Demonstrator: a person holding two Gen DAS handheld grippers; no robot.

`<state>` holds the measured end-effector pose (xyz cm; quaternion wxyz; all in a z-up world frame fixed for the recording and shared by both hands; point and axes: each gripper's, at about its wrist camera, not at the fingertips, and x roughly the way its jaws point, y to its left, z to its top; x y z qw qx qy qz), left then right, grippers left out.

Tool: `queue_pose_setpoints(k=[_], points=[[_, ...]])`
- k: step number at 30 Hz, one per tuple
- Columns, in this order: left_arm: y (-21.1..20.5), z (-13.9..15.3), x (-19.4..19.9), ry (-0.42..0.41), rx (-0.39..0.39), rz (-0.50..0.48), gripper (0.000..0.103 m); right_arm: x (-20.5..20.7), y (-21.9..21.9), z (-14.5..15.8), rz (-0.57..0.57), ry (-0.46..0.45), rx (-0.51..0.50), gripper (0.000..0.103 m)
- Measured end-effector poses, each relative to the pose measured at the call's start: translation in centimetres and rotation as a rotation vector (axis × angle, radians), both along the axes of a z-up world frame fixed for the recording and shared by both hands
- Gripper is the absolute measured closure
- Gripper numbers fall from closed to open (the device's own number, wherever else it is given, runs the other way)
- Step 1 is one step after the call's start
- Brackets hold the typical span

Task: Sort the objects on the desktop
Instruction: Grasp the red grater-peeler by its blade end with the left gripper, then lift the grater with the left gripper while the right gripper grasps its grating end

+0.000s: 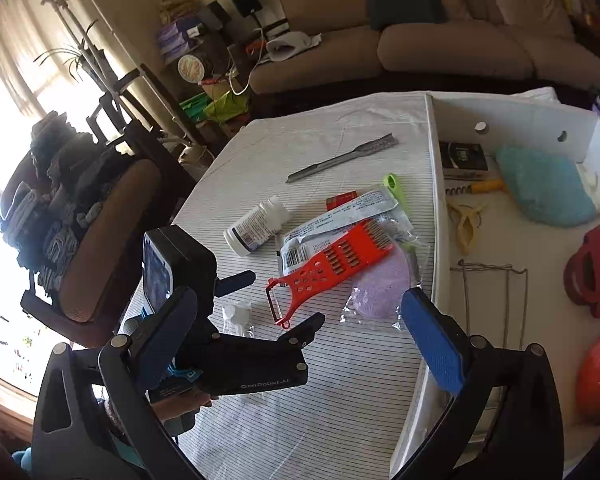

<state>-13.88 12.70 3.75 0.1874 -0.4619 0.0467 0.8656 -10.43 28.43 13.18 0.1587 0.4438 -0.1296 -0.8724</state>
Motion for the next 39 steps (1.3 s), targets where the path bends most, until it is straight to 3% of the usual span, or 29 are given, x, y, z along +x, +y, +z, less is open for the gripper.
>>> queue_pose_setpoints(k=[2,3,4,6,10,12,18,22,26,32,34,37,39], points=[[0.2,-0.4,-0.4,-0.008,0.007,0.008,0.003,0.1,0.3,0.0,0.001,0.002,0.006,0.0],[0.3,-0.6,-0.6,-0.011,-0.001,0.012,0.011,0.1,0.4,0.1,-0.001,0.006,0.012,0.0],[0.5,-0.8,-0.8,-0.019,-0.007,0.014,0.027,0.1,0.6,0.1,-0.004,0.008,0.019,0.0],[0.4,-1.0,-0.9,-0.031,-0.009,0.019,0.041,0.2,1.1,0.0,-0.011,0.006,0.017,0.0],[-0.9,0.0,-0.5,-0.039,0.094,0.057,0.061,0.3,2.0,-0.4,-0.03,-0.005,0.005,0.0],[-1.9,0.3,-0.1,-0.058,0.15,0.075,0.065,0.4,2.3,-0.7,-0.031,-0.01,-0.002,0.0],[-4.8,1.1,2.7,-0.095,0.281,0.126,0.065,0.7,2.0,-1.4,-0.023,-0.045,-0.096,0.0],[-6.2,2.0,5.5,-0.088,0.324,0.126,0.065,1.1,0.0,-1.5,0.036,-0.072,-0.146,0.0],[-7.9,3.8,8.6,-0.084,0.42,0.129,0.065,2.0,-2.5,-2.1,0.087,-0.115,-0.213,0.0],[-8.0,8.5,13.9,0.013,0.405,0.062,0.065,3.2,-4.1,-3.3,0.077,-0.185,-0.312,0.003],[-7.6,9.9,15.4,0.04,0.392,0.034,0.065,3.3,-4.1,-3.2,0.064,-0.188,-0.325,0.009],[-6.9,11.4,17.2,0.064,0.38,-0.006,0.065,3.5,-4.0,-2.9,0.07,-0.197,-0.363,0.037],[-6.9,12.2,18.4,0.077,0.368,-0.024,0.066,4.0,-3.9,-2.4,0.077,-0.192,-0.37,0.078]])
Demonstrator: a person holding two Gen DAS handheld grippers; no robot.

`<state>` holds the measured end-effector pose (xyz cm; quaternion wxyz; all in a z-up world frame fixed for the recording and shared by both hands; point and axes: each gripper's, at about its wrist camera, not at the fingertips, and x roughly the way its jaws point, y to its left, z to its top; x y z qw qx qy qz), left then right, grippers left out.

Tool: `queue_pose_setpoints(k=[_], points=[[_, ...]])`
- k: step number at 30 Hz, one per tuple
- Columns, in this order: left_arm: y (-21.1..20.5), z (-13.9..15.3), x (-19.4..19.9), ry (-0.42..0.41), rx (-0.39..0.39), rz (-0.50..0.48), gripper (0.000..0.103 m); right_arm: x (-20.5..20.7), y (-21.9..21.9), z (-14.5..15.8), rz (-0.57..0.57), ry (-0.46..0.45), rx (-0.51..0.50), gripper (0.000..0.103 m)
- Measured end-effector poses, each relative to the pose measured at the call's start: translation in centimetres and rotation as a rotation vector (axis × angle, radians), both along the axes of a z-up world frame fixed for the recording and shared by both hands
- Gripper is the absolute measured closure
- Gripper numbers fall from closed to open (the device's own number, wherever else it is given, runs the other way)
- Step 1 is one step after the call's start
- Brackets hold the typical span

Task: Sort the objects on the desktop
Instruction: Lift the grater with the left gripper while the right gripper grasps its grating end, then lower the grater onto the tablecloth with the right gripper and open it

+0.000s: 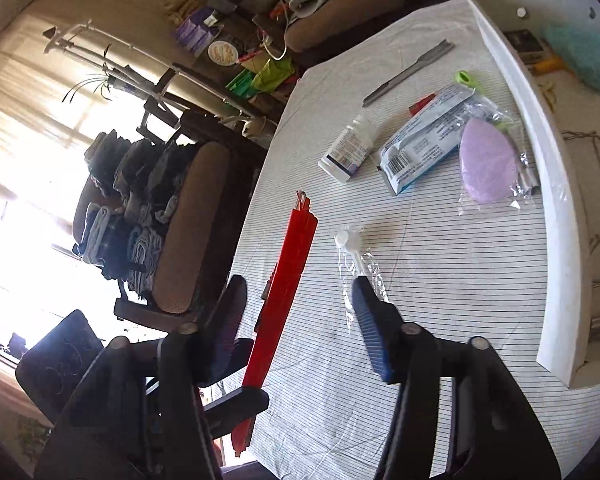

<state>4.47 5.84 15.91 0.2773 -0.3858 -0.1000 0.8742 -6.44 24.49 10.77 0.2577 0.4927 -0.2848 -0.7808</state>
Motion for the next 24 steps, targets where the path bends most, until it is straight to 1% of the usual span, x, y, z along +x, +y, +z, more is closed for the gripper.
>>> queue_pose_setpoints(k=[1,2,3,5,6,7,8,9,10,12,14,15,18,20,21,22,23,24], points=[[0.0,0.3,0.4,0.006,0.0,-0.005,0.074,0.3,0.1,0.4,0.0,0.012,-0.008,0.087],[0.1,0.7,0.8,0.012,0.0,-0.005,0.076,0.9,0.3,1.0,-0.009,0.032,-0.001,0.089],[0.1,1.0,1.0,0.017,0.0,-0.001,0.076,1.2,0.4,1.5,-0.011,0.049,0.01,0.091],[0.0,1.5,1.4,0.011,0.016,0.024,0.066,1.9,0.7,2.3,-0.01,0.064,0.008,0.092],[-0.4,1.7,1.6,0.008,0.05,0.038,0.054,2.3,1.0,2.7,-0.017,0.066,0.001,0.092],[-1.0,1.8,1.9,0.001,0.098,0.053,0.045,2.6,1.4,2.9,-0.022,0.066,-0.016,0.092],[-1.6,1.7,2.3,-0.017,0.15,0.074,0.041,3.0,1.9,3.2,-0.035,0.066,-0.02,0.092],[-2.3,1.3,2.7,-0.043,0.216,0.089,0.035,3.2,2.2,3.5,-0.043,0.07,-0.024,0.092],[-2.9,0.7,3.2,-0.076,0.288,0.105,0.032,3.5,2.6,3.7,-0.047,0.073,-0.035,0.092],[-4.0,-1.2,4.2,-0.157,0.442,0.138,0.031,4.2,3.6,4.4,-0.064,0.091,-0.071,0.092],[-4.6,-3.3,5.0,-0.235,0.595,0.175,0.031,5.1,4.6,5.0,-0.074,0.11,-0.132,0.092],[-4.6,-4.2,5.4,-0.26,0.653,0.19,0.031,5.6,5.0,5.2,-0.081,0.117,-0.162,0.092],[-4.2,-5.5,6.6,-0.279,0.805,0.218,0.032,7.3,6.2,5.4,-0.119,0.131,-0.232,0.092],[-3.7,-5.9,7.4,-0.292,0.921,0.231,0.034,8.4,7.3,5.1,-0.158,0.137,-0.292,0.092],[-3.3,-6.0,7.8,-0.296,0.967,0.233,0.042,9.0,7.9,4.9,-0.183,0.141,-0.326,0.092],[-2.9,-6.1,8.1,-0.301,0.991,0.238,0.051,9.5,8.5,4.8,-0.21,0.142,-0.363,0.092],[-2.3,-6.0,8.5,-0.305,1.01,0.235,0.054,9.9,9.0,4.5,-0.237,0.141,-0.387,0.092],[-1.8,-6.0,8.6,-0.311,1.01,0.231,0.056,10.3,9.5,4.3,-0.259,0.141,-0.413,0.092]])
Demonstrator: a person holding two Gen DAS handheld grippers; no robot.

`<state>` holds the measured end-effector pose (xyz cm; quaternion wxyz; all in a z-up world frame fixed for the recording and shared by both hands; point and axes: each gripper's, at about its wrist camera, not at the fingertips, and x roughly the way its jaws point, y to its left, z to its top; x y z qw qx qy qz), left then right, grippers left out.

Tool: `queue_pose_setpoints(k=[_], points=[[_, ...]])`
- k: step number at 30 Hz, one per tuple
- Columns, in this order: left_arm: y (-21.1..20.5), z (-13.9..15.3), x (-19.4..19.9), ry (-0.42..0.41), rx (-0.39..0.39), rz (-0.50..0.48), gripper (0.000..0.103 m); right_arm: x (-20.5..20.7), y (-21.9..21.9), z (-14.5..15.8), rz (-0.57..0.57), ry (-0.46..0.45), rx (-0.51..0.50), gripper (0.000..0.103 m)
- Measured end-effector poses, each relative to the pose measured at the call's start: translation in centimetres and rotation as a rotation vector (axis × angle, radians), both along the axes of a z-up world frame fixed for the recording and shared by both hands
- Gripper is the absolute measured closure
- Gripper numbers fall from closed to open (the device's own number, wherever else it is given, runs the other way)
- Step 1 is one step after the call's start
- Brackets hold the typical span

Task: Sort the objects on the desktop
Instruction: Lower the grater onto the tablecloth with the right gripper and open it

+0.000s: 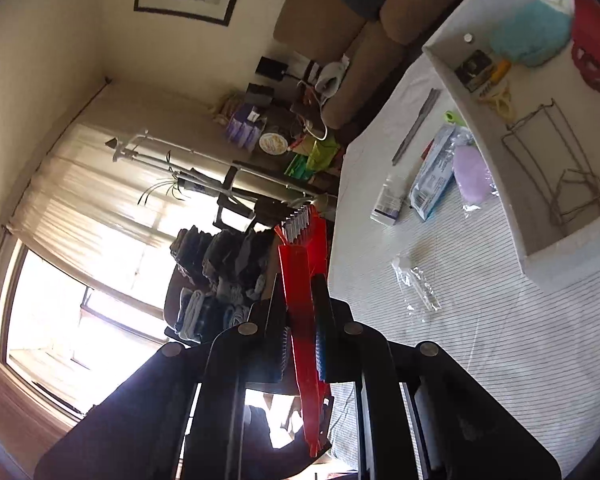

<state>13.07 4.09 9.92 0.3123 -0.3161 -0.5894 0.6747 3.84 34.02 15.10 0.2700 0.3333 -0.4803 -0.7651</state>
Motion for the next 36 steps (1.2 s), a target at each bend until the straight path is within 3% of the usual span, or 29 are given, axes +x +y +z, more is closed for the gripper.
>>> queue_pose_setpoints(k=[5,9,15,18,23,25,26,27,29,32,34,36], points=[[1.8,0.7,0.2,-0.026,-0.055,-0.035,0.06,1.3,1.6,-0.3,-0.036,0.003,-0.048,0.092],[2.5,1.1,0.0,-0.058,-0.11,-0.053,0.073,2.6,1.9,1.0,-0.039,0.058,-0.016,0.092],[3.2,1.7,-0.2,-0.071,-0.153,-0.058,0.073,4.1,0.8,3.9,0.0,0.137,0.093,0.092],[3.6,2.2,-0.6,-0.087,-0.201,-0.068,0.088,5.2,-0.6,5.4,0.033,0.184,0.181,0.092],[3.7,3.4,-1.3,-0.071,-0.246,-0.076,0.093,6.7,-2.9,8.4,0.064,0.27,0.352,0.092],[3.2,4.5,-2.0,-0.061,-0.284,-0.07,0.096,7.2,-3.3,9.3,0.057,0.271,0.439,0.086],[2.8,5.2,-2.3,-0.057,-0.307,-0.067,0.097,7.7,-3.1,9.9,0.031,0.274,0.489,0.073],[2.4,6.1,-2.8,-0.048,-0.338,-0.062,0.097,8.2,-2.6,10.2,-0.004,0.277,0.533,0.045],[1.7,8.3,-3.9,-0.021,-0.429,-0.048,0.098,9.0,-0.9,10.6,-0.071,0.273,0.569,0.008],[2.3,12.0,-5.9,0.032,-0.595,-0.07,0.098,9.5,2.2,10.4,-0.143,0.233,0.579,0.009],[3.3,13.6,-7.4,0.041,-0.637,-0.111,0.1,8.8,3.4,10.2,-0.115,0.215,0.568,0.014],[4.8,15.2,-8.4,0.055,-0.703,-0.142,0.1,8.0,3.2,10.2,-0.068,0.211,0.622,0.029]])
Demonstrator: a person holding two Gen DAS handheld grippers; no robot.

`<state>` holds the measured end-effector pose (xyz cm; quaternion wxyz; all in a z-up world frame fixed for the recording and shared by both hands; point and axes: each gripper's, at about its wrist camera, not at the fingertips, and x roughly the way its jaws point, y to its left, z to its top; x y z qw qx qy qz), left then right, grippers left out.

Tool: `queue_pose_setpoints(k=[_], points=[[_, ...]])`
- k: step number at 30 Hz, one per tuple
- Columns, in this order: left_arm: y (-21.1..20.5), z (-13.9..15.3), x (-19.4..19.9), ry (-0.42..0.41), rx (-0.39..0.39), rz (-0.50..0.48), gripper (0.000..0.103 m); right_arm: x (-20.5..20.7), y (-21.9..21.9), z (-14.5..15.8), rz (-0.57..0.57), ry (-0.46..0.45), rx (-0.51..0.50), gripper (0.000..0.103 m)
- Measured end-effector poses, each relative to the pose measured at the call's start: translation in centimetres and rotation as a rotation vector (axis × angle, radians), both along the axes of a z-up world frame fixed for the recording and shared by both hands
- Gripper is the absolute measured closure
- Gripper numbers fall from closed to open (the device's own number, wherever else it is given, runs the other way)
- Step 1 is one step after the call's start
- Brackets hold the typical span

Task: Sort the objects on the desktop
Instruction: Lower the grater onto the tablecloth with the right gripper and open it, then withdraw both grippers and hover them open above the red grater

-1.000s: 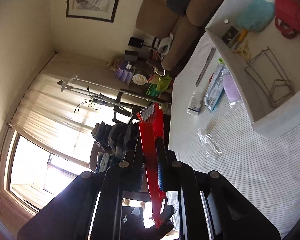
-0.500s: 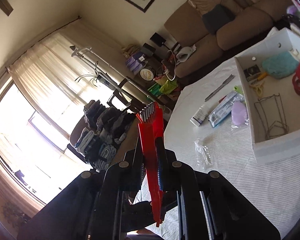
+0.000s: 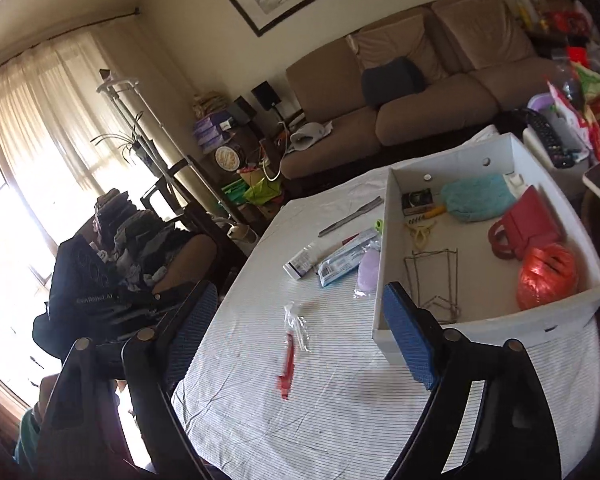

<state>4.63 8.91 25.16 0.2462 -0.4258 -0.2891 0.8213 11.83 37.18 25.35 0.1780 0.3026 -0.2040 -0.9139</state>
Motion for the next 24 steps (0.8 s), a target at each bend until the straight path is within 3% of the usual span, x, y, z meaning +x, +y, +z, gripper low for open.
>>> queue_pose_setpoints(k=[2,4,6,9,11,16,20,24], points=[[1.2,1.3,-0.5,0.013,-0.068,-0.017,0.1,-0.6,-1.6,-0.3,0.091,-0.005,0.105,0.033],[1.9,1.9,-0.8,0.023,-0.139,-0.042,0.099,-0.7,-3.0,-1.2,0.103,-0.02,0.227,0.036],[2.3,1.1,-0.8,0.017,-0.242,-0.066,0.099,-0.5,-3.1,-2.5,0.134,-0.053,0.227,0.036],[3.0,-3.3,0.0,-0.01,-0.406,-0.131,0.08,-0.3,-2.7,-4.7,0.139,-0.089,0.222,0.036],[3.0,-7.6,0.4,-0.079,-0.416,-0.148,0.073,-0.5,-2.1,-6.4,0.13,-0.119,0.218,0.036],[3.3,-17.6,0.3,-0.276,-0.267,-0.136,0.073,-1.0,-0.9,-9.4,0.136,-0.182,0.175,0.036],[6.1,-20.4,-0.6,-0.299,-0.269,-0.154,0.073,-0.9,-0.1,-10.5,0.127,-0.196,0.169,0.036],[9.4,-20.7,-2.0,-0.263,-0.391,-0.195,0.073,-0.8,1.3,-11.4,0.108,-0.212,0.167,0.036]])
